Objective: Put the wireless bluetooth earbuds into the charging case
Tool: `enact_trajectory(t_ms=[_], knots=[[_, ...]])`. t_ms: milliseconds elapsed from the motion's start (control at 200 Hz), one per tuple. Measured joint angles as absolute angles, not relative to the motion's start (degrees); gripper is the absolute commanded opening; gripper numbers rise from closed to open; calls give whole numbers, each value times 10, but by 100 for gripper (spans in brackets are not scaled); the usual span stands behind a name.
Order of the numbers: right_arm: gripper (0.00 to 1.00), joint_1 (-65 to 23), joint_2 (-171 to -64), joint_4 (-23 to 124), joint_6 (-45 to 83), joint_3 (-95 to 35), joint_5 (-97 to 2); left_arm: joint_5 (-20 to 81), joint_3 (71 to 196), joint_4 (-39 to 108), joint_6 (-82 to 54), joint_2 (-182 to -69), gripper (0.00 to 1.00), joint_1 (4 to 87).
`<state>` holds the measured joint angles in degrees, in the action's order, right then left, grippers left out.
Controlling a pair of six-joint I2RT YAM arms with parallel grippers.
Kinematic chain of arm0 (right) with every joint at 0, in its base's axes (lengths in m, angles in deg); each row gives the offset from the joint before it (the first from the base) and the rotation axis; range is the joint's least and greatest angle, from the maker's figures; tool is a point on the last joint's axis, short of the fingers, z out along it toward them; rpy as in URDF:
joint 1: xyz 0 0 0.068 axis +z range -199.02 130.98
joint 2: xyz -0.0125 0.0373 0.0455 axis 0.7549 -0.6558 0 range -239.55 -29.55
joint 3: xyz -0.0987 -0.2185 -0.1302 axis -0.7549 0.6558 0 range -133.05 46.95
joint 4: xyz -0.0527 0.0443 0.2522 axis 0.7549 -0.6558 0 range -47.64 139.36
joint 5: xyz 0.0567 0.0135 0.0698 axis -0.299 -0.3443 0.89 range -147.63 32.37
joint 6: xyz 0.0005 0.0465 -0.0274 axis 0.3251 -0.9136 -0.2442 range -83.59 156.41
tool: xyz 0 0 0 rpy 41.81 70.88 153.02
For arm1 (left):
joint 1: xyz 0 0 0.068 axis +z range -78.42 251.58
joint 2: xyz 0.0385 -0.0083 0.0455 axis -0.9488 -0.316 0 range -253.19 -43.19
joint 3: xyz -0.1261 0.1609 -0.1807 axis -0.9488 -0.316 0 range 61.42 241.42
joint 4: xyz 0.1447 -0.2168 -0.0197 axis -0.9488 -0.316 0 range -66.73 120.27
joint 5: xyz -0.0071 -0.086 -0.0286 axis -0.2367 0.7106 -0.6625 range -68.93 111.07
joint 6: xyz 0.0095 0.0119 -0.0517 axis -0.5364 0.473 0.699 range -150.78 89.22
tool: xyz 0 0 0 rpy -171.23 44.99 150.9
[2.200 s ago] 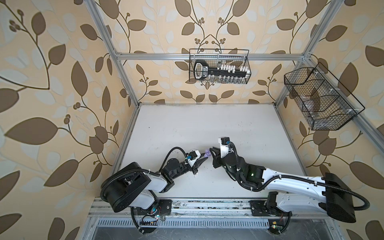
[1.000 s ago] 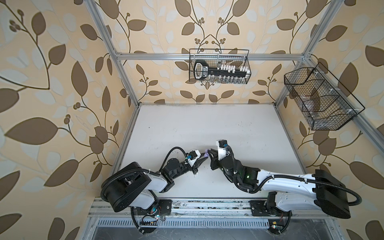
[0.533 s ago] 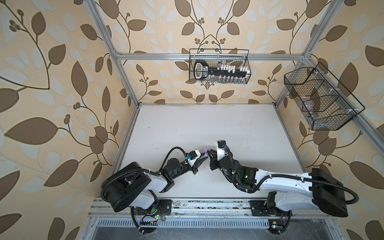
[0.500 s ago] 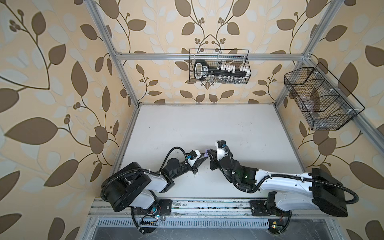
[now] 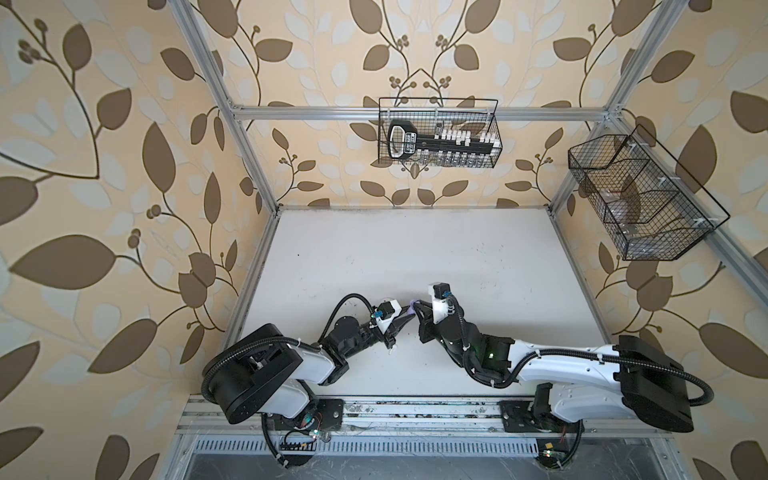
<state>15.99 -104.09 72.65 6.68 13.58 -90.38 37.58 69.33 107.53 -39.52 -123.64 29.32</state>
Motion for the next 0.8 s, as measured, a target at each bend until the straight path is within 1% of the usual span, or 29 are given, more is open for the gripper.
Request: enact_trajectory(t_ms=[75,190,545,800], knots=[[21,159,-1040,729,66,136,-899,376,693,1075,-395,-1236,0,296],[22,159,-1038,740,67,136,-877,377,693,1074,-395,-1237,0,296],[23,154,-1037,742,62,139,-859,377,693,1075,-395,-1238,0,297],[24,132,-1010,737,47,157,-816,376,693,1074,-395,-1238,0,297]])
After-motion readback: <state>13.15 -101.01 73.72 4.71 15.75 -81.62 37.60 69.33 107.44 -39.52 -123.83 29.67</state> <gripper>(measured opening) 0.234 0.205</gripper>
